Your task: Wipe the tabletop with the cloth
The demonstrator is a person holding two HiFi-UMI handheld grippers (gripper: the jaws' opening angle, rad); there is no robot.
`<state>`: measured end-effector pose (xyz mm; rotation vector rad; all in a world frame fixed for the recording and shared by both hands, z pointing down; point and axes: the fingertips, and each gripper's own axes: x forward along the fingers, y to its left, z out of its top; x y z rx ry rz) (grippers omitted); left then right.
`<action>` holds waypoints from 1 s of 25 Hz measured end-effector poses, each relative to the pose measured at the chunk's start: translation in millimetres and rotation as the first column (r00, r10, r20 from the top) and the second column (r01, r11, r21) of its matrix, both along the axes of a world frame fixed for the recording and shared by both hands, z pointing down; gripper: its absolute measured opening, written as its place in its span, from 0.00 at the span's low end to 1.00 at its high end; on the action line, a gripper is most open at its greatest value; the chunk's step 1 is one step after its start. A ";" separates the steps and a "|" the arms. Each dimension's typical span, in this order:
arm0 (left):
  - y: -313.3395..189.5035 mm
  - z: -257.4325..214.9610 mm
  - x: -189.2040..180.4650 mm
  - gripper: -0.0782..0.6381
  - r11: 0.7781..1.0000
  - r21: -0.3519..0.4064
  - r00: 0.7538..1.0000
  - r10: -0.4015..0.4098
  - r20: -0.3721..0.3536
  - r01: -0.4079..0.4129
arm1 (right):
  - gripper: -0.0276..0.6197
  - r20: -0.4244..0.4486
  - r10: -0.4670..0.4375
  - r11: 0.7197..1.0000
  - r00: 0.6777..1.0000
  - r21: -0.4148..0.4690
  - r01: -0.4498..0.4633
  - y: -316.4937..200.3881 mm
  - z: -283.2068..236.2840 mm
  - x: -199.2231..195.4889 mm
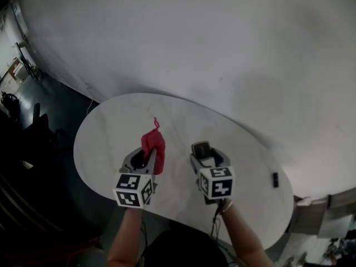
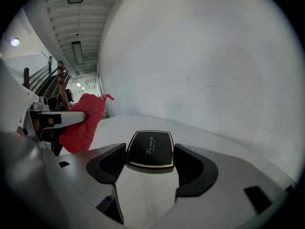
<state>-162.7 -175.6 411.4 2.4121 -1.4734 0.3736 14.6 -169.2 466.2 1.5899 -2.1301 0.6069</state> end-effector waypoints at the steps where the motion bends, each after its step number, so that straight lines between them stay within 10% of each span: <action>1: -1.1 2.0 3.6 0.20 1.000 -0.004 1.000 0.005 -0.004 -0.005 | 0.52 -0.010 -0.006 1.000 1.000 -0.005 0.006 -4.4 3.6 -0.4; 25: -25.0 28.6 24.0 0.20 0.996 -0.084 0.999 0.008 -0.048 -0.012 | 0.52 -0.172 -0.099 0.975 0.980 -0.215 0.061 -84.5 93.8 -10.0</action>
